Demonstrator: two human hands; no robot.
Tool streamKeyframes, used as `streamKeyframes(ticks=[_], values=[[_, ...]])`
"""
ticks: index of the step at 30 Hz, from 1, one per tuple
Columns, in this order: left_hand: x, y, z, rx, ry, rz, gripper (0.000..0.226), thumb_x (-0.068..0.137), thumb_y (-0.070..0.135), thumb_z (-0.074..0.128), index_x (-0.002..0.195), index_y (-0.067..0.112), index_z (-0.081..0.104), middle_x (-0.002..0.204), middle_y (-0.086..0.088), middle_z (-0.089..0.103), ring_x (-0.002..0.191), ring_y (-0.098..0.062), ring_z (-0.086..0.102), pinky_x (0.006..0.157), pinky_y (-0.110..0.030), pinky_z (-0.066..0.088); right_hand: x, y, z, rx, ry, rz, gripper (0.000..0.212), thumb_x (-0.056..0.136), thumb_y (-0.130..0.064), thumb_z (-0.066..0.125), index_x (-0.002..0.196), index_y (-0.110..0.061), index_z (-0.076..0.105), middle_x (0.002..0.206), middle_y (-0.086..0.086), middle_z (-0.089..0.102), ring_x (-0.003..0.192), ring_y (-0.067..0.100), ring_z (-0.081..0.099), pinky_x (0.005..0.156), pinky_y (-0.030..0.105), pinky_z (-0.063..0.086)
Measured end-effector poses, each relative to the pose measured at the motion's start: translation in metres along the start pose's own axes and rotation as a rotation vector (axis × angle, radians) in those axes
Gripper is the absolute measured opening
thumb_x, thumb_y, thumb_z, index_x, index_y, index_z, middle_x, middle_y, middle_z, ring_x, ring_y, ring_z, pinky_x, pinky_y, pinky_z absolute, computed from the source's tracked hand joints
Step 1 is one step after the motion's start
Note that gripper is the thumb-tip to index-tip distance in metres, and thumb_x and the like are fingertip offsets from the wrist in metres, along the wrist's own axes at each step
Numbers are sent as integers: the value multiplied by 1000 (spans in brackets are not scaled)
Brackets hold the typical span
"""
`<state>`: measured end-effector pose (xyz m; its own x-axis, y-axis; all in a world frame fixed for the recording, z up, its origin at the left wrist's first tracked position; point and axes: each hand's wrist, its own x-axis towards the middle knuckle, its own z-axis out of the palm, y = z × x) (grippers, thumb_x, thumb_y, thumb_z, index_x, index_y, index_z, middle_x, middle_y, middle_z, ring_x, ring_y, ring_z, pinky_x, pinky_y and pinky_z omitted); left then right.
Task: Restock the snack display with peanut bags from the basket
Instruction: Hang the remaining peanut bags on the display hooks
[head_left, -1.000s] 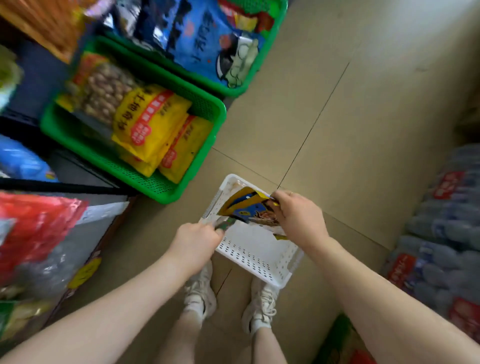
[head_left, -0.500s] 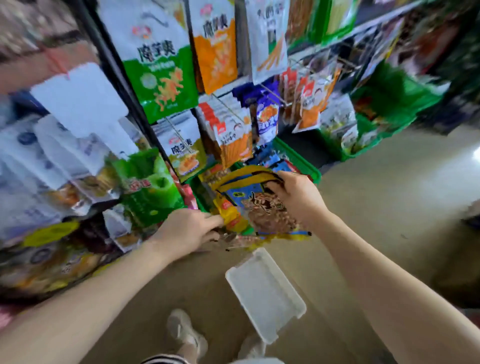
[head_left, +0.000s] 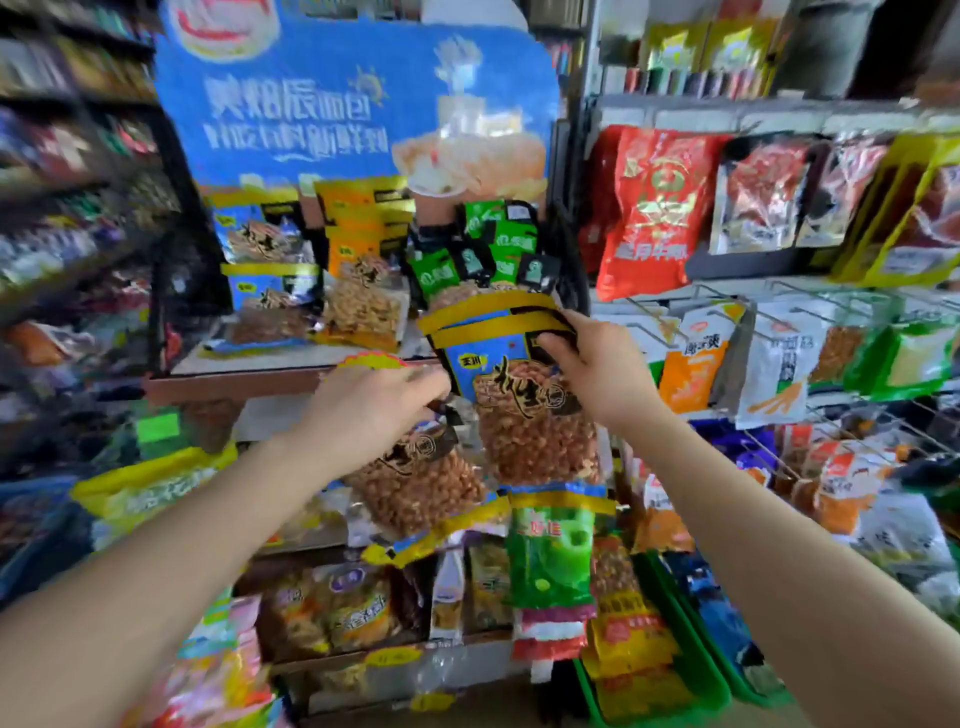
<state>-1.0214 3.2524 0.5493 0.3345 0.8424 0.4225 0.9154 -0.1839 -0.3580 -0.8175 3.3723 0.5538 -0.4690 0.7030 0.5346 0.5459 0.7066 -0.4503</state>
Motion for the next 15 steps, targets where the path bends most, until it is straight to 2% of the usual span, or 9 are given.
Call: streamKeyframes(ticks=[1,4,7,11,13,15], values=[[-6,-23,-6,25,11,-11,37,63,15,84,86,15,55,58,-6,62,38,-27,53,37,-17,2,16,-16,7,39,32,-8,29,96,-25,46,114,-5,58,78,21,64,66,32,54,55,35,31],[-23,-91,-20,88,25,-89,31,84,14,63,95,21,36,71,-9,60,46,-26,48,38,-27,16,60,-65,30,156,154,1,25,95,-20,49,90,3,57,78,24,63,76,37,58,60,39,30],[-30,-151,-38,154,-20,-185,12,92,25,41,103,21,38,84,-7,58,54,-24,43,40,-28,14,105,-106,51,218,195,36,23,95,-21,48,81,-3,52,68,14,55,70,30,52,59,34,28],[-22,-212,-54,273,-49,-185,22,89,1,45,108,13,44,82,-9,54,64,-25,46,44,-31,23,152,-144,67,246,267,54,26,94,-22,50,72,-9,48,67,15,53,65,28,49,61,33,29],[-9,-243,-49,287,-74,-170,31,88,-3,45,114,12,45,96,-10,59,76,-27,53,53,-33,30,171,-150,74,269,278,58,20,94,-20,50,81,-7,53,76,21,60,72,32,55,61,38,35],[4,-273,-34,292,-92,-144,34,87,-5,45,116,12,46,99,-10,60,81,-29,55,56,-34,34,188,-149,81,294,301,48,19,94,-18,50,88,-2,59,86,29,66,79,40,61,62,37,37]])
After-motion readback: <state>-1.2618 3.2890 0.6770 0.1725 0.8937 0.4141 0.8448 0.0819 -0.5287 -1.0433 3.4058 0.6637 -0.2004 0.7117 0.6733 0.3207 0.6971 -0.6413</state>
